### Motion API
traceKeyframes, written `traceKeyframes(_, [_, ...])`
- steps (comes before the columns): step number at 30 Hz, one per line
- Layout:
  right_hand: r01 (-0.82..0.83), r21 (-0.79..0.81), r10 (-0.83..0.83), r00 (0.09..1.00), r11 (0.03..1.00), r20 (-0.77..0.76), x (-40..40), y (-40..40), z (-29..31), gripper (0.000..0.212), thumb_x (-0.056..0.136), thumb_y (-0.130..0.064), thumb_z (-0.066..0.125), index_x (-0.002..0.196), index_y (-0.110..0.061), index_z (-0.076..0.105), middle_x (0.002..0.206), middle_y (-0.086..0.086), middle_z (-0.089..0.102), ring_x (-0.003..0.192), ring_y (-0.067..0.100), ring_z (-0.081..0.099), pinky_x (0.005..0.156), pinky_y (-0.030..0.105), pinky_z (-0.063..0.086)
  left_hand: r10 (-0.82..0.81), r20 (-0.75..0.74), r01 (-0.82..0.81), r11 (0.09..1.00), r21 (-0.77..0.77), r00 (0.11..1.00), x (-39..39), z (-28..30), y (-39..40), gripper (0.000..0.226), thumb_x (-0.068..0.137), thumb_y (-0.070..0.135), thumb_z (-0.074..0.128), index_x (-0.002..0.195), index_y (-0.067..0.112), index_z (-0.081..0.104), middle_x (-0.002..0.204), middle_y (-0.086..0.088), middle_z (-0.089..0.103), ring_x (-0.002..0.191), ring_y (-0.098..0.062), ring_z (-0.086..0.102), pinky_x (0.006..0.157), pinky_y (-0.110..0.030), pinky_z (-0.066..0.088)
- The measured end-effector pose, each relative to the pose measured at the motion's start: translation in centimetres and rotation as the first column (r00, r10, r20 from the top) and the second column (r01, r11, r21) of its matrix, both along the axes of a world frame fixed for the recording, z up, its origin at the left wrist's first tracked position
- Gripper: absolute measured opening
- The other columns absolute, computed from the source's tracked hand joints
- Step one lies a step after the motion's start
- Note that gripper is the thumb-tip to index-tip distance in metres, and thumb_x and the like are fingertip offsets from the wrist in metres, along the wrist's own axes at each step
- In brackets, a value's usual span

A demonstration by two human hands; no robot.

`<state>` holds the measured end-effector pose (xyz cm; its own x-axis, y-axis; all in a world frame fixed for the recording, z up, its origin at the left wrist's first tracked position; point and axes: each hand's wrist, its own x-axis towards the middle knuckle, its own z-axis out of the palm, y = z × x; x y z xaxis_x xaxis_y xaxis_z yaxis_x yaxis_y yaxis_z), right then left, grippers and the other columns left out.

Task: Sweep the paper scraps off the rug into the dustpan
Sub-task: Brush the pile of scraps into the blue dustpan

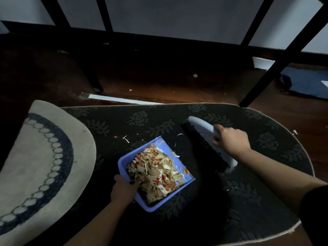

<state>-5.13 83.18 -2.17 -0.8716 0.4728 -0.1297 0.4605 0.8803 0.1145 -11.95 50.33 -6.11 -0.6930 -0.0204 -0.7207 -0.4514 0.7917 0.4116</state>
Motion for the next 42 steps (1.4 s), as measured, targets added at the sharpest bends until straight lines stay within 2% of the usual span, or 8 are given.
traceKeyframes(7, [-0.026, 0.009, 0.026, 0.999, 1.0, 0.02, -0.1, -0.4, -0.9, 0.038, 0.09, -0.04, 0.05, 0.124, -0.023, 0.047, 0.095, 0.006, 0.067, 0.081, 0.028, 0.065, 0.057, 0.029, 0.039, 0.027, 0.017, -0.028, 0.999, 0.033, 0.999, -0.3, -0.5, 1.4, 0.047, 0.09, 0.021, 0.064, 0.105, 0.01, 0.021, 0.098, -0.013, 0.044, 0.057, -0.022, 0.052, 0.078, -0.047, 0.057])
traceKeyframes(12, [-0.116, -0.054, 0.122, 0.985, 0.992, 0.119, -0.4, -1.5, -1.0, 0.041, 0.087, -0.042, 0.05, 0.125, -0.026, 0.049, 0.105, 0.007, 0.067, 0.092, 0.03, 0.065, 0.067, 0.032, 0.046, 0.027, 0.001, -0.027, 0.999, 0.032, 1.0, -0.3, -0.9, 2.2, 0.045, 0.09, 0.019, 0.065, 0.106, 0.008, 0.024, 0.108, -0.019, 0.051, 0.056, -0.023, 0.053, 0.073, -0.042, 0.057])
traceKeyframes(16, [-0.148, -0.15, 0.159, 0.985, 0.978, 0.066, 0.5, -2.3, -0.4, 0.048, 0.085, -0.045, 0.052, 0.132, -0.037, 0.046, 0.109, 0.002, 0.068, 0.097, 0.026, 0.064, 0.071, 0.031, 0.047, 0.024, 0.022, -0.024, 1.0, 0.018, 0.999, -0.5, -1.1, 2.5, 0.054, 0.09, 0.02, 0.065, 0.124, 0.002, 0.028, 0.121, -0.024, 0.051, 0.074, -0.031, 0.056, 0.078, -0.046, 0.056])
traceKeyframes(22, [-0.037, -0.07, 0.035, 0.999, 0.997, -0.029, 0.6, -0.8, 0.6, 0.044, 0.087, -0.044, 0.051, 0.129, -0.033, 0.047, 0.101, 0.003, 0.068, 0.089, 0.027, 0.066, 0.061, 0.03, 0.04, -0.002, 0.019, 0.002, 1.0, -0.007, 1.0, -0.5, -1.1, 2.5, 0.06, 0.089, 0.022, 0.066, 0.128, -0.002, 0.028, 0.126, -0.024, 0.052, 0.098, -0.039, 0.062, 0.081, -0.041, 0.053])
traceKeyframes(28, [-0.022, -0.041, 0.025, 0.997, 0.999, 0.077, 0.1, -0.4, -1.0, 0.043, 0.085, -0.04, 0.053, 0.126, -0.027, 0.049, 0.103, 0.007, 0.068, 0.092, 0.03, 0.065, 0.067, 0.032, 0.046, 0.02, 0.027, -0.02, 1.0, -0.003, 0.999, -0.4, -1.1, 2.5, 0.058, 0.09, 0.02, 0.065, 0.128, -0.001, 0.027, 0.123, -0.025, 0.052, 0.065, -0.027, 0.053, 0.081, -0.044, 0.055])
traceKeyframes(34, [-0.175, -0.155, 0.187, 0.98, 0.972, 0.069, 0.6, -2.9, -1.3, 0.043, 0.084, -0.041, 0.052, 0.126, -0.034, 0.049, 0.101, 0.003, 0.069, 0.09, 0.029, 0.065, 0.065, 0.031, 0.045, 0.032, 0.029, -0.032, 0.999, 0.007, 0.999, -0.3, -1.0, 2.6, 0.06, 0.088, 0.022, 0.066, 0.127, 0.0, 0.026, 0.122, -0.024, 0.051, 0.087, -0.037, 0.062, 0.084, -0.05, 0.055])
traceKeyframes(38, [-0.068, -0.104, 0.065, 0.997, 0.992, -0.033, 1.3, -1.9, 0.1, 0.041, 0.085, -0.044, 0.052, 0.125, -0.034, 0.049, 0.099, 0.002, 0.069, 0.089, 0.027, 0.066, 0.065, 0.031, 0.047, 0.035, 0.031, -0.035, 0.999, -0.003, 0.999, -0.4, -1.0, 2.6, 0.06, 0.088, 0.022, 0.066, 0.128, 0.0, 0.027, 0.122, -0.024, 0.052, 0.083, -0.035, 0.06, 0.083, -0.048, 0.055])
traceKeyframes(42, [-0.03, 0.019, 0.03, 0.999, 0.999, -0.03, 0.4, 0.2, 0.1, 0.036, 0.087, -0.041, 0.052, 0.119, -0.024, 0.051, 0.094, 0.005, 0.069, 0.083, 0.029, 0.066, 0.059, 0.031, 0.043, 0.045, 0.033, -0.046, 0.999, 0.012, 0.998, -0.3, -1.0, 2.6, 0.059, 0.089, 0.021, 0.066, 0.127, 0.0, 0.027, 0.121, -0.024, 0.052, 0.083, -0.034, 0.059, 0.083, -0.048, 0.055])
